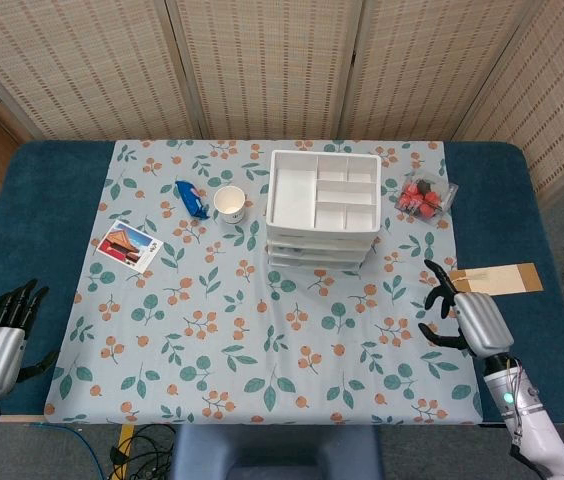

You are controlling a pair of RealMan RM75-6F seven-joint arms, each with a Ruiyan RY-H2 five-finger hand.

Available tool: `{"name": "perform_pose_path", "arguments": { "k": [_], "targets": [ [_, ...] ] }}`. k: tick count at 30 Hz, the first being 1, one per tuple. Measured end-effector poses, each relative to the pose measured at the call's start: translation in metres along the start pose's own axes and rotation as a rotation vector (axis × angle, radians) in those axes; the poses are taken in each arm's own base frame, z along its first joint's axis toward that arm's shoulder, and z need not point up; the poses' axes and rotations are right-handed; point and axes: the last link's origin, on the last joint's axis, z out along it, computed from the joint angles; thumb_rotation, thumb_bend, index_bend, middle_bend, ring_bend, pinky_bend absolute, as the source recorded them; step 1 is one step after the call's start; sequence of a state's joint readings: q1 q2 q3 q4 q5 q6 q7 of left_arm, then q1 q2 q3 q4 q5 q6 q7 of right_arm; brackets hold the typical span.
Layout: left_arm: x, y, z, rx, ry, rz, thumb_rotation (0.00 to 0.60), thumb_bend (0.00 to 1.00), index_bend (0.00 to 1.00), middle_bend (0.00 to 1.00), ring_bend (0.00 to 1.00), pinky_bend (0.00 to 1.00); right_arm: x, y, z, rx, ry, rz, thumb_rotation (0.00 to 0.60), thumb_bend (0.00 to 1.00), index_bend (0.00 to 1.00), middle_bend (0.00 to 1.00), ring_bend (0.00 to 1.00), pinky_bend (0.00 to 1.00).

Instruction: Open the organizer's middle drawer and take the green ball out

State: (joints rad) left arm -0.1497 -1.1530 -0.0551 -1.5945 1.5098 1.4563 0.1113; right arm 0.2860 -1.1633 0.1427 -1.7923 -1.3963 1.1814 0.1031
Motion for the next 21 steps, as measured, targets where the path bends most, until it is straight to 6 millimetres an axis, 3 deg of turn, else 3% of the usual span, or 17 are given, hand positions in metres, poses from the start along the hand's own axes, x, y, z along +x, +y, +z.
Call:
{"name": "perform_pose_path", "arguments": {
  "k": [8,21],
  "targets": [
    [-0.002,0.001,0.001,-0.007,-0.003,-0.002,0.6,0.2,0.05,0.02,0.06,0.09,-0.024,-0.02,0.022,-0.016,-0.167,0.238,0.6,0.47,0.05,0.77,0.88,1.0],
    [-0.005,-0.002,0.001,0.0,-0.014,-0.004,0.6,0.2,0.05,0.02,0.06,0.09,-0.073,-0.051,0.068,-0.073,-0.356,0.678,0.6,0.55,0.05,0.81,0.93,1.0]
  ]
}}
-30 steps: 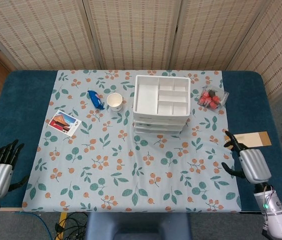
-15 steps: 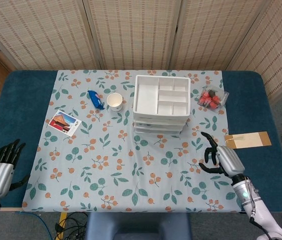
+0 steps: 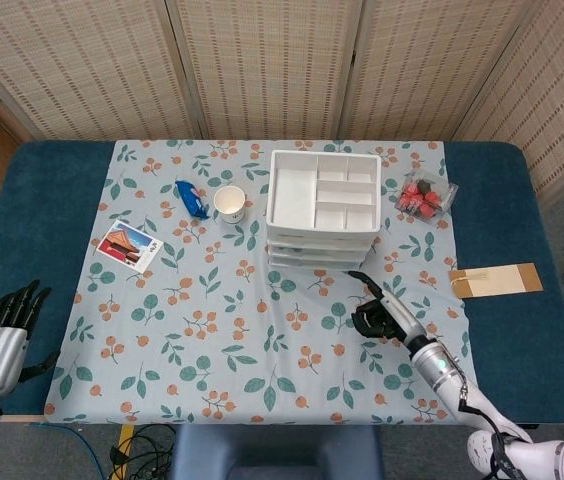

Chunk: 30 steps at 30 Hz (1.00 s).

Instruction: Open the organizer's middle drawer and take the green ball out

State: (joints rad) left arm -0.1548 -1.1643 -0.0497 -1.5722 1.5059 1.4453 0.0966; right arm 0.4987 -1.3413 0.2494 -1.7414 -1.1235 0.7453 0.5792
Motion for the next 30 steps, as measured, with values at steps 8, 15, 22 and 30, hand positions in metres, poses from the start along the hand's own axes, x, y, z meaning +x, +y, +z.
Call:
{"name": "perform_pose_path", "arguments": {
  "k": [8,15,22,30],
  "targets": [
    [-0.001,-0.001,0.002,0.001,-0.006,0.0,0.6,0.2,0.05,0.02,0.06,0.09,-0.014,-0.003,0.039,-0.022,-0.044,0.183,0.6,0.57,0.05,0.81,0.93,1.0],
    [0.0,-0.003,0.004,0.002,-0.008,0.0,0.6,0.2,0.05,0.02,0.06,0.09,-0.023,-0.006,0.063,-0.022,-0.06,0.264,0.6,0.57,0.05,0.81,0.93,1.0],
    [0.0,-0.003,0.005,0.002,-0.008,-0.001,0.6,0.2,0.05,0.02,0.06,0.09,-0.027,-0.007,0.08,-0.023,-0.06,0.288,0.6,0.57,0.05,0.81,0.93,1.0],
    [0.0,-0.002,0.007,0.001,-0.01,0.0,0.6,0.2,0.05,0.02,0.06,0.09,-0.03,-0.008,0.092,-0.025,-0.064,0.298,0.6,0.57,0.05,0.8,0.93,1.0]
  ]
}}
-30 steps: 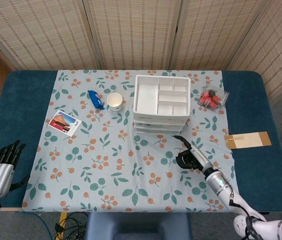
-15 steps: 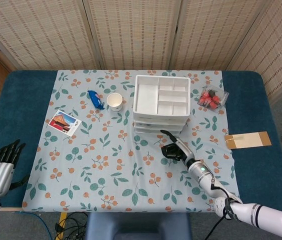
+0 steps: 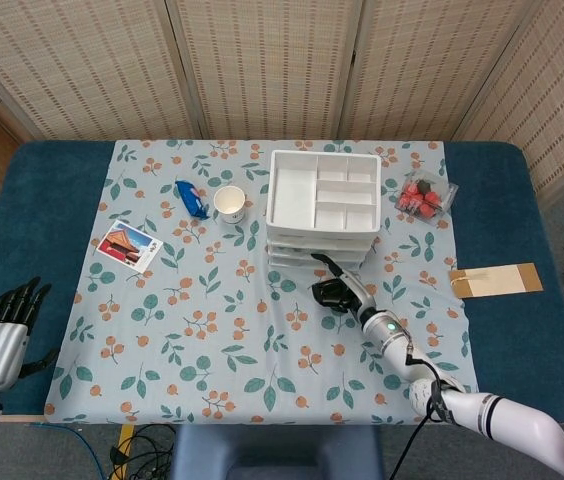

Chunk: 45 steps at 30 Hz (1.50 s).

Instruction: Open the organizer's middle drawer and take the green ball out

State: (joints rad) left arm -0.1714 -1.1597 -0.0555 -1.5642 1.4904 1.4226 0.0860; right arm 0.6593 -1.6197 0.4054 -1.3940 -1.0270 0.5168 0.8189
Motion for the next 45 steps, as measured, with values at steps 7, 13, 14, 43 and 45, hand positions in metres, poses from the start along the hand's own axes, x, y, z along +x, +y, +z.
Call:
{"name": "perform_pose_path", "arguments": {
  "k": [7,13,14,43,45],
  "targets": [
    [0.0,0.0,0.0,0.002,-0.002,0.001,0.6,0.2,0.05,0.02,0.06,0.09,-0.002,0.0,0.006,-0.003,-0.007,-0.003,0.6,0.57,0.05,0.81,0.93,1.0],
    [0.001,0.0,0.0,0.004,-0.004,0.002,0.6,0.2,0.05,0.02,0.06,0.09,-0.003,-0.001,0.01,-0.005,-0.015,-0.013,0.6,0.57,0.05,0.8,0.93,1.0],
    [0.001,0.0,0.0,0.004,-0.004,0.002,0.6,0.2,0.05,0.02,0.06,0.09,-0.003,-0.002,0.011,-0.004,-0.015,-0.014,0.6,0.57,0.05,0.8,0.93,1.0],
    [0.001,0.003,0.002,0.0,-0.018,0.012,0.6,0.2,0.05,0.02,0.06,0.09,-0.009,-0.001,0.01,-0.009,-0.051,-0.04,0.6,0.58,0.2,0.8,0.93,1.0],
    [0.001,0.004,0.002,-0.002,-0.019,0.011,0.6,0.2,0.05,0.02,0.06,0.09,-0.011,0.001,0.007,-0.01,-0.059,-0.043,0.6,0.58,0.2,0.8,0.93,1.0]
  ]
}}
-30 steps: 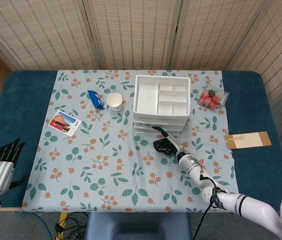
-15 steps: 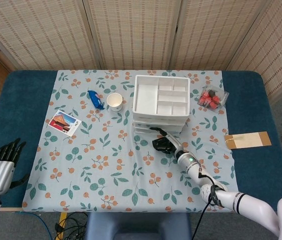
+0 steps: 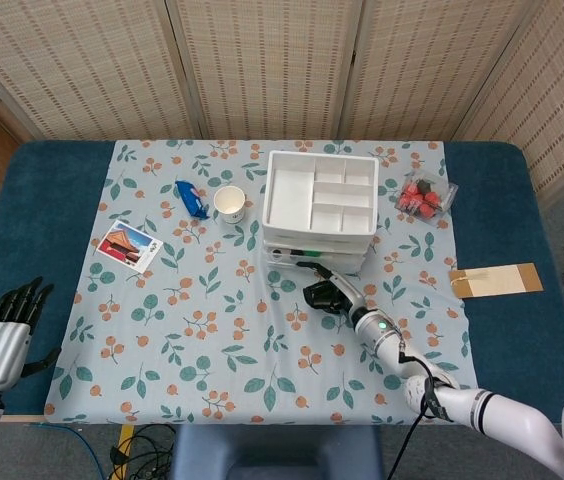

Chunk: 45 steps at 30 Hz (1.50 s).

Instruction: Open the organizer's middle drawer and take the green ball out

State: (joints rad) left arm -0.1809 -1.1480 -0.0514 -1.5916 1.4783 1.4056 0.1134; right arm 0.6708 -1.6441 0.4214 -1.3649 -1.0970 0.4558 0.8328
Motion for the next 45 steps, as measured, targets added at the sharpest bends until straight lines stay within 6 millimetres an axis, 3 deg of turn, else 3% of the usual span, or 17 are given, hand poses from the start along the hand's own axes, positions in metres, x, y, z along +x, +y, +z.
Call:
{"name": "perform_pose_path", "arguments": {
  "k": [9,14,24,33,38,45],
  "targets": [
    [-0.003,0.0,0.0,-0.002,-0.014,-0.006,0.6,0.2,0.05,0.02,0.06,0.09,-0.013,0.006,-0.015,-0.006,-0.045,-0.031,0.6,0.59,0.2,0.8,0.93,1.0],
    [-0.004,0.001,0.0,-0.005,-0.017,-0.008,0.6,0.2,0.05,0.02,0.06,0.09,-0.012,0.008,-0.022,-0.007,-0.048,-0.06,0.6,0.59,0.08,0.8,0.93,1.0],
    [-0.006,0.003,0.002,-0.016,-0.023,-0.02,0.6,0.2,0.05,0.02,0.06,0.09,-0.019,0.014,-0.04,-0.007,-0.056,-0.118,0.6,0.59,0.02,0.8,0.93,1.0],
    [-0.005,0.004,0.003,-0.021,-0.02,-0.023,0.6,0.2,0.05,0.02,0.06,0.09,-0.028,0.0,-0.067,0.052,-0.085,-0.18,0.6,0.59,0.02,0.8,0.93,1.0],
    [-0.005,0.005,0.004,-0.026,-0.017,-0.026,0.6,0.2,0.05,0.02,0.06,0.09,-0.012,-0.016,-0.082,0.109,-0.025,-0.297,0.6,0.59,0.02,0.8,0.93,1.0],
    [-0.006,0.006,0.004,-0.029,-0.024,-0.029,0.6,0.2,0.05,0.02,0.06,0.09,0.013,-0.021,-0.085,0.072,0.061,-0.384,0.6,0.59,0.02,0.8,0.93,1.0]
  ]
}}
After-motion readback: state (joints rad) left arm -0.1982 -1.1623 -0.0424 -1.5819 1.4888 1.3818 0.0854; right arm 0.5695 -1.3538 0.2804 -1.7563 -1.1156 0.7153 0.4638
